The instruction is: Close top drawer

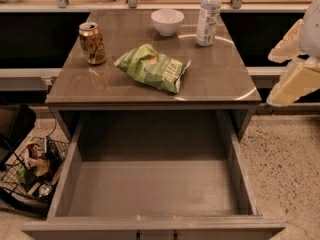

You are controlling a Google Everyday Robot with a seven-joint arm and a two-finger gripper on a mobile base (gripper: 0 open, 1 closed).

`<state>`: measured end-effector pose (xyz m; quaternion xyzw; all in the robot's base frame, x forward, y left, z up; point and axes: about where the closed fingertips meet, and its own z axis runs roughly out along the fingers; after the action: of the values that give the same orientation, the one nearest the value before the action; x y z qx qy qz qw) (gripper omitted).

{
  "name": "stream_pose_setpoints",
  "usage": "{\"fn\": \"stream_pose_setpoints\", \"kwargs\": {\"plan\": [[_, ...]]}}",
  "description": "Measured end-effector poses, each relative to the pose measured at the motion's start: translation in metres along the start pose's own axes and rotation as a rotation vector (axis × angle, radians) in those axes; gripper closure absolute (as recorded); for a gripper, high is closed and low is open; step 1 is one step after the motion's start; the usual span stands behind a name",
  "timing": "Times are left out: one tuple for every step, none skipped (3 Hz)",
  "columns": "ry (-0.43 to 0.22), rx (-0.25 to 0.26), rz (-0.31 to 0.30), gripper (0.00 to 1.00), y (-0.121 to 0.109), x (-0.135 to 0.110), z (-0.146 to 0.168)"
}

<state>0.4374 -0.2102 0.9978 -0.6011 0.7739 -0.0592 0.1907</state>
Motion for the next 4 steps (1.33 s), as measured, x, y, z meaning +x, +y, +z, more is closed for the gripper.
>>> {"fn": "stream_pose_setpoints", "kwargs": {"plan": [[-0.002, 0.007, -0.001, 0.62, 0.000, -0.001, -0.002], [-0.004, 0.014, -0.003, 0.85, 0.000, -0.002, -0.004], [0.019, 0.004, -0.023, 1.00, 0.012, 0.004, 0.007], [0.056, -0.012, -0.073, 1.00, 0.044, 0.027, 0.031]]}}
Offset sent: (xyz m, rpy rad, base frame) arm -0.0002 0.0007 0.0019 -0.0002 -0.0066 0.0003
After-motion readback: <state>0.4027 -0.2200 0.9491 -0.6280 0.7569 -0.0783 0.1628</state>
